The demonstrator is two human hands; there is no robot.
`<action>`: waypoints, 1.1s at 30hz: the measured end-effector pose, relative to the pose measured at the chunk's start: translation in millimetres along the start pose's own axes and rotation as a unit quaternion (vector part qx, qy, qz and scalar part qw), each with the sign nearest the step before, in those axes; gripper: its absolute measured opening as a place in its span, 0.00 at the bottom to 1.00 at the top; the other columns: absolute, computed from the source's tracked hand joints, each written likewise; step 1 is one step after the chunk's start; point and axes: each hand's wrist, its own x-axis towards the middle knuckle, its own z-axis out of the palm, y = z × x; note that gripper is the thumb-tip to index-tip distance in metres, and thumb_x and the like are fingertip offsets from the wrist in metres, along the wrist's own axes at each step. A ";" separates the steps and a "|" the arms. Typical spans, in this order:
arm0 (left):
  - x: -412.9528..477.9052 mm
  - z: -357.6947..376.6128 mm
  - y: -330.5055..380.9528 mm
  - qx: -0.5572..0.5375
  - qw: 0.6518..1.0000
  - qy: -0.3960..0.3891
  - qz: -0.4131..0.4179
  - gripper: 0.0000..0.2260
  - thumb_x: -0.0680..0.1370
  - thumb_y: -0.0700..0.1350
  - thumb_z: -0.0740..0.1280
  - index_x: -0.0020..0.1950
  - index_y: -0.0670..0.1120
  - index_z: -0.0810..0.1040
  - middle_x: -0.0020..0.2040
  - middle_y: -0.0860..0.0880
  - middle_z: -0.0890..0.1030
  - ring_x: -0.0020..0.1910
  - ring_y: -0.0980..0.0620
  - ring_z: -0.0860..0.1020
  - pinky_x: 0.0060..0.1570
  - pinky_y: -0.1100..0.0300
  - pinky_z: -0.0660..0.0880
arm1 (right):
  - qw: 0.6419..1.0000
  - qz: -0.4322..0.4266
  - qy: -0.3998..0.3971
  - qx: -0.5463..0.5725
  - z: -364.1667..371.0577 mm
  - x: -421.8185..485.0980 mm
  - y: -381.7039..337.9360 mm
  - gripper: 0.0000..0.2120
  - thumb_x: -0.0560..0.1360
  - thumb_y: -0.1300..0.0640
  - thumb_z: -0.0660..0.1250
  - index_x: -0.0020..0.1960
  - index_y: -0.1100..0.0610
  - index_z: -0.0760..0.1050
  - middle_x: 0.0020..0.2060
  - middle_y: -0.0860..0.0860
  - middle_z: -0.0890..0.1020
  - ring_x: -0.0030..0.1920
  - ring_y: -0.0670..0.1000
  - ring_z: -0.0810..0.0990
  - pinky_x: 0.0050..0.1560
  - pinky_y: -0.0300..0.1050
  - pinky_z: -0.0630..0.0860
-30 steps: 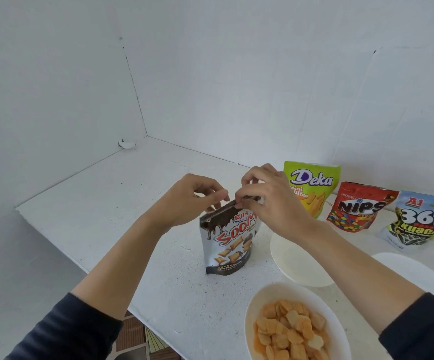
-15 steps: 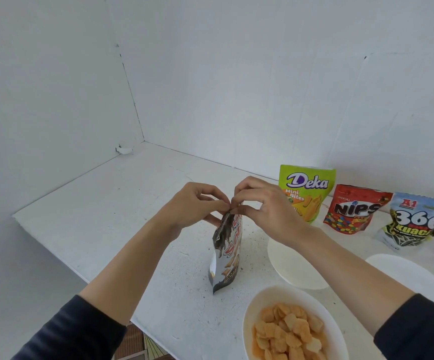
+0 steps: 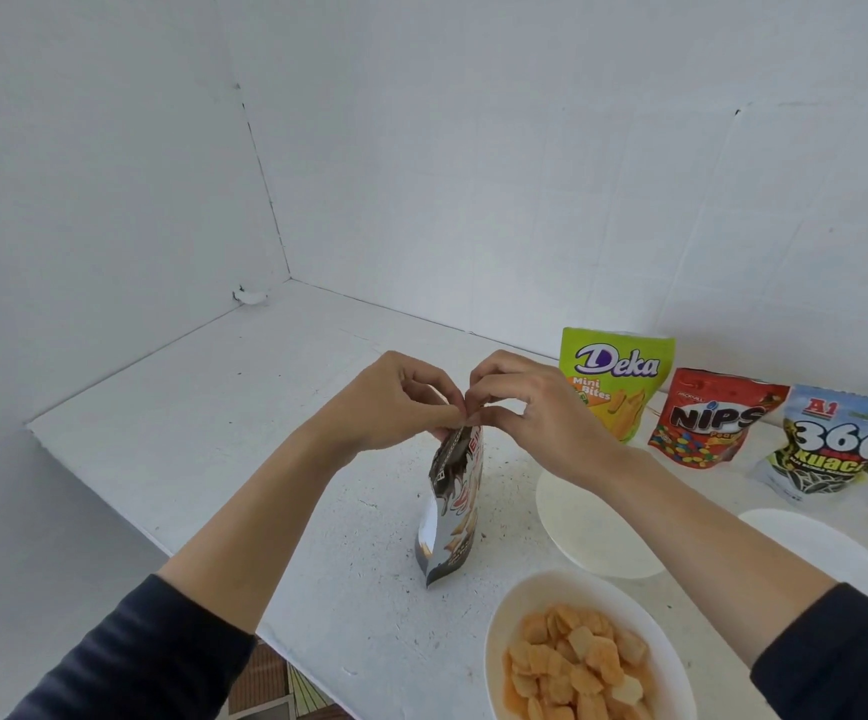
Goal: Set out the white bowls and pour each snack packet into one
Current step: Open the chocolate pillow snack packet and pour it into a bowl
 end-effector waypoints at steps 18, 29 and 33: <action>-5.7 8.7 -5.4 -0.011 0.999 0.030 0.021 0.05 0.75 0.36 0.73 0.45 0.45 0.86 0.36 0.46 0.87 0.37 0.52 0.86 0.44 0.65 0.79 | 0.999 0.028 -0.025 0.027 -6.1 -1.6 -1.6 0.04 0.74 0.67 0.74 0.45 0.59 0.83 0.46 0.51 0.77 0.46 0.45 0.78 0.48 0.31 0.73; -1.8 8.1 3.6 0.053 0.997 0.053 0.003 0.07 0.69 0.38 0.74 0.37 0.49 0.89 0.33 0.48 0.86 0.32 0.56 0.78 0.38 0.58 0.75 | 0.997 -0.007 -0.069 -0.043 -4.8 -1.1 -1.1 0.03 0.77 0.63 0.71 0.48 0.56 0.82 0.50 0.46 0.76 0.49 0.43 0.77 0.49 0.31 0.69; -3.2 8.6 6.8 0.044 0.998 0.049 -0.003 0.07 0.69 0.37 0.74 0.38 0.48 0.89 0.32 0.47 0.85 0.30 0.57 0.76 0.35 0.63 0.73 | 0.995 -0.012 -0.076 -0.057 -5.5 -0.8 -1.1 0.04 0.77 0.65 0.71 0.48 0.57 0.82 0.49 0.46 0.73 0.49 0.45 0.75 0.49 0.32 0.69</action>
